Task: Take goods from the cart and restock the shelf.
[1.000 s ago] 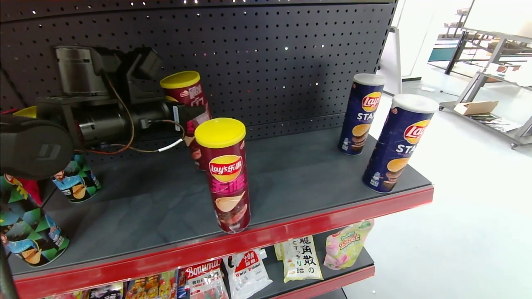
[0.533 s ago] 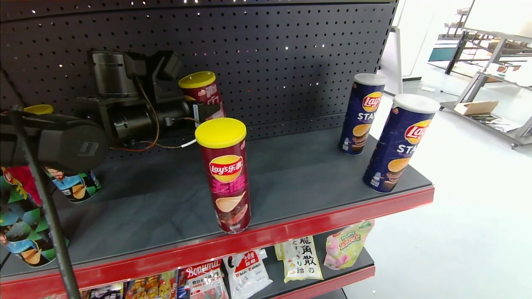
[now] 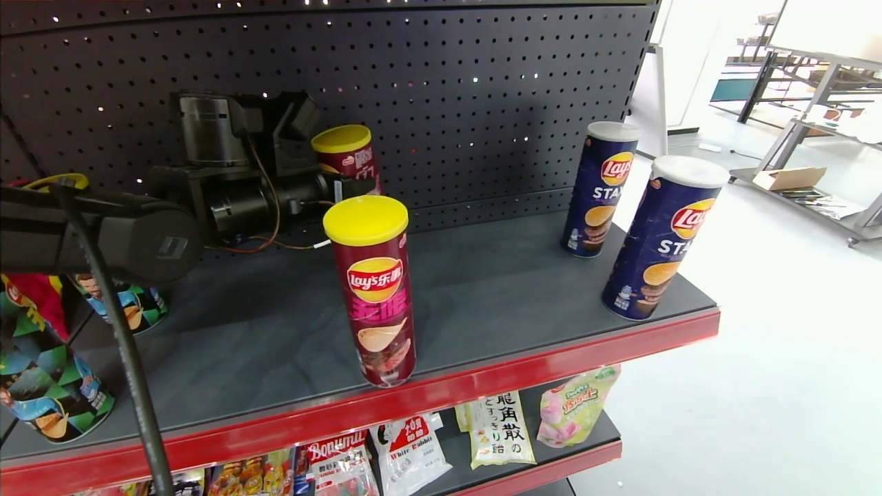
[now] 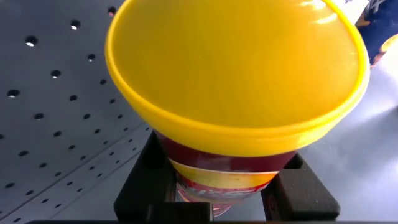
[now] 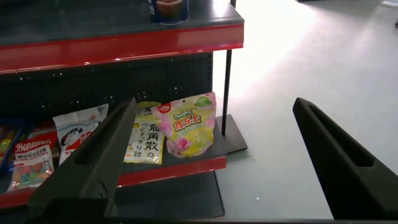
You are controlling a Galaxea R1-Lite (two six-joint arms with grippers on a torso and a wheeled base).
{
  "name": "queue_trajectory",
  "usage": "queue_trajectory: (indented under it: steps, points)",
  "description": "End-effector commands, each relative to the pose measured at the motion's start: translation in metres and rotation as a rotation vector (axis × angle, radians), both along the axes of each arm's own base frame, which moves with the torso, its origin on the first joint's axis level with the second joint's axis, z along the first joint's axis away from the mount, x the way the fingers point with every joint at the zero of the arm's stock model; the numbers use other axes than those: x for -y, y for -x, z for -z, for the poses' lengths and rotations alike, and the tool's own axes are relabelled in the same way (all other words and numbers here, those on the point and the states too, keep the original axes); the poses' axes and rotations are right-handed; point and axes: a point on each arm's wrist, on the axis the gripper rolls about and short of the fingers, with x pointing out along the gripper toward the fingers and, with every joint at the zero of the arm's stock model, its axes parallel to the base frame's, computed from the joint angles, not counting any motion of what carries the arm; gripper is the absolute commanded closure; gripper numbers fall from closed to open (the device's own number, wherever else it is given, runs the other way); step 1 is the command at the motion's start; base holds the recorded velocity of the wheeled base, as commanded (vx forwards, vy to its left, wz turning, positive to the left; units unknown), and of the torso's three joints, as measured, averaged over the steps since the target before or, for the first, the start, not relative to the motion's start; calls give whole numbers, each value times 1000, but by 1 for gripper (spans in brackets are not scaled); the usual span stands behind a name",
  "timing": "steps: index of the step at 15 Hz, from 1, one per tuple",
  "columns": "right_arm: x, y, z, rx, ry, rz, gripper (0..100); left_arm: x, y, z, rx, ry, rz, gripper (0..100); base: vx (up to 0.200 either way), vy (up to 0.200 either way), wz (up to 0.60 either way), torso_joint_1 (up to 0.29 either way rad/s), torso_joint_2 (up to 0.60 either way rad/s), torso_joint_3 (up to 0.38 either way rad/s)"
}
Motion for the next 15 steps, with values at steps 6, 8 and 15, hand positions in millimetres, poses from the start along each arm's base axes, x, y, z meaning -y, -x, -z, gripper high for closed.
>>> queue_trajectory:
  steps: [6,8,15]
  points:
    - [0,0,0,0,0,-1,0,4,0,4,-4,-20,11,100,0,0,0,0,0,0]
    - [0,0,0,0,0,-1,0,4,0,4,-4,-20,11,100,0,0,0,0,0,0]
    - [0,0,0,0,0,-1,0,12,3,6,-15,-23,34,100,0,0,0,0,0,0]
